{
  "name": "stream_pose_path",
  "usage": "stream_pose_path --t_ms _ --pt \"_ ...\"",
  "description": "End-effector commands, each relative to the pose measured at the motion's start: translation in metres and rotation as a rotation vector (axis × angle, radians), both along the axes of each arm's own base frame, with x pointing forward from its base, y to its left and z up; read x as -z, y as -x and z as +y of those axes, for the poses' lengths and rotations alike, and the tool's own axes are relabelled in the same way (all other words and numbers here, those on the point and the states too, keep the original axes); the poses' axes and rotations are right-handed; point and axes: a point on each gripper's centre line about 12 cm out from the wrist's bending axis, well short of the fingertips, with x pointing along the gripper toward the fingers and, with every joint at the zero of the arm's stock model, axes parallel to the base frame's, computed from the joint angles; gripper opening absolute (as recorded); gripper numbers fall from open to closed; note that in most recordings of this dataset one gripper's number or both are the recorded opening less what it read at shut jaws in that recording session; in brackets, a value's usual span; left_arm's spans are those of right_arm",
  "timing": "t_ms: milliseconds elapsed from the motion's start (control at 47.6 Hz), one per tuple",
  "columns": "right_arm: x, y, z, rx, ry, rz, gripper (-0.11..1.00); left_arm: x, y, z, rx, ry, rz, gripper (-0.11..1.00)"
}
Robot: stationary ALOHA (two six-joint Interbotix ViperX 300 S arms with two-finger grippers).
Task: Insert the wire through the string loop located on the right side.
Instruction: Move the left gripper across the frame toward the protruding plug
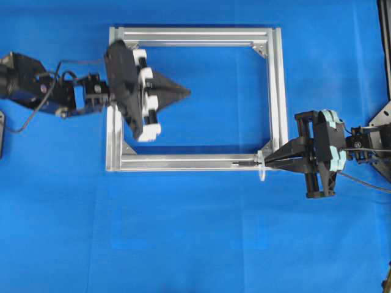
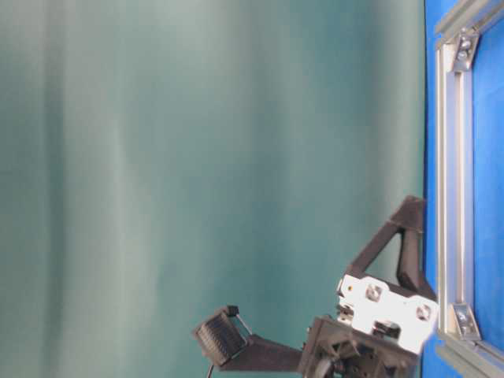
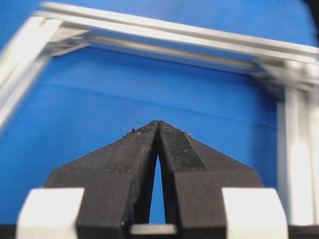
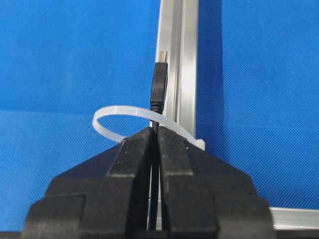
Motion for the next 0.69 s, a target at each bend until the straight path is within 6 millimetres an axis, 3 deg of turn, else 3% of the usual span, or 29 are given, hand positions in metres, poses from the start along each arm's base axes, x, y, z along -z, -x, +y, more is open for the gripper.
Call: stream_pose_path --t_ms 0,336,672 --pt "-0.006 -0.005 0.0 0.003 -0.003 -0.027 -0.04 -0.013 -0.003 -0.02 0.053 -0.002 -0.038 0.0" --pt "-0.006 -0.005 0.0 0.003 -0.003 -0.026 -0.04 -0.009 -0.003 -0.088 0.232 0.003 0.012 0.0" --pt "-0.006 -0.005 0.001 0.001 -0.003 -0.024 -0.04 -0.008 -0.012 -0.098 0.255 0.006 0.055 0.0"
